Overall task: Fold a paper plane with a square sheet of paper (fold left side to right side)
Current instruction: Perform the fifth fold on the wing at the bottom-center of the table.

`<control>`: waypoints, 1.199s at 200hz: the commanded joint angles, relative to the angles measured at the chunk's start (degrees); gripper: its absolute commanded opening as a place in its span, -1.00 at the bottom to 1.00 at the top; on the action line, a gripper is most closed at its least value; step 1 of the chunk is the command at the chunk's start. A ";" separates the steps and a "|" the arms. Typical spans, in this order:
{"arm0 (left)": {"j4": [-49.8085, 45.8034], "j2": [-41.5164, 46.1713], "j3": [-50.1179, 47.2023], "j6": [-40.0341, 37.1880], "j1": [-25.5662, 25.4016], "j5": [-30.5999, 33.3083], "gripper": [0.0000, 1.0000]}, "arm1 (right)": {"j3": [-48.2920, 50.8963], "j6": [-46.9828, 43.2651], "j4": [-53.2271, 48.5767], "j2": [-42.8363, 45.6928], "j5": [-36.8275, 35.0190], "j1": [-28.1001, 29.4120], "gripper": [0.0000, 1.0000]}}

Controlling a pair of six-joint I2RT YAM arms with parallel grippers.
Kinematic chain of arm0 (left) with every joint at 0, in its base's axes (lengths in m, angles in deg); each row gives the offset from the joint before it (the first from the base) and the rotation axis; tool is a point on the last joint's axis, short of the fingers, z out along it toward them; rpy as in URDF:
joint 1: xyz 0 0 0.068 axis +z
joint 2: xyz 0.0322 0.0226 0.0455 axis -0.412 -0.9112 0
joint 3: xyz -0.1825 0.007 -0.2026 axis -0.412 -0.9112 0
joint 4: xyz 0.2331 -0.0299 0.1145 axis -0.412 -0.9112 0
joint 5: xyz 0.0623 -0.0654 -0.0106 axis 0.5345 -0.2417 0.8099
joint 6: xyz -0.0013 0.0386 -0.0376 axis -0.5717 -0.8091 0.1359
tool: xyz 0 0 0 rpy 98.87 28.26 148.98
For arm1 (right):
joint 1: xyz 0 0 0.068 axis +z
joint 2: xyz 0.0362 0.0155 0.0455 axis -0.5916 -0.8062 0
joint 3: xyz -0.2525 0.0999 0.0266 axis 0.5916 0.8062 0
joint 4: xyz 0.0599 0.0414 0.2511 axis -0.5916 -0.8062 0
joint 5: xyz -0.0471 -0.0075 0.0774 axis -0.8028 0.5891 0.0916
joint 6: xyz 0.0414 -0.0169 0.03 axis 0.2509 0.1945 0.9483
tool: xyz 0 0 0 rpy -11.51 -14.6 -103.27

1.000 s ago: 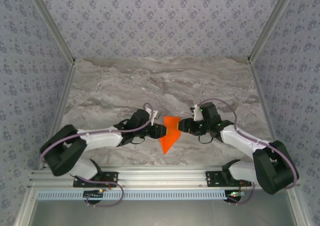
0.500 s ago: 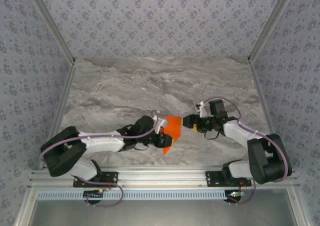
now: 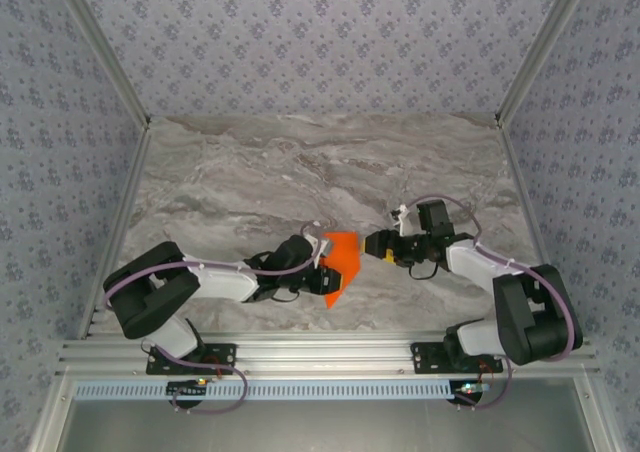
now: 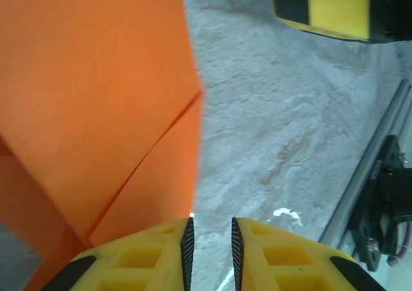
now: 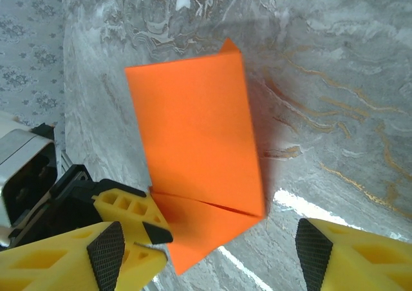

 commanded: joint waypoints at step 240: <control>10.10 4.45 -8.49 -1.82 2.30 1.31 -0.62 | -13.31 4.83 5.96 -22.60 1.08 11.05 -0.88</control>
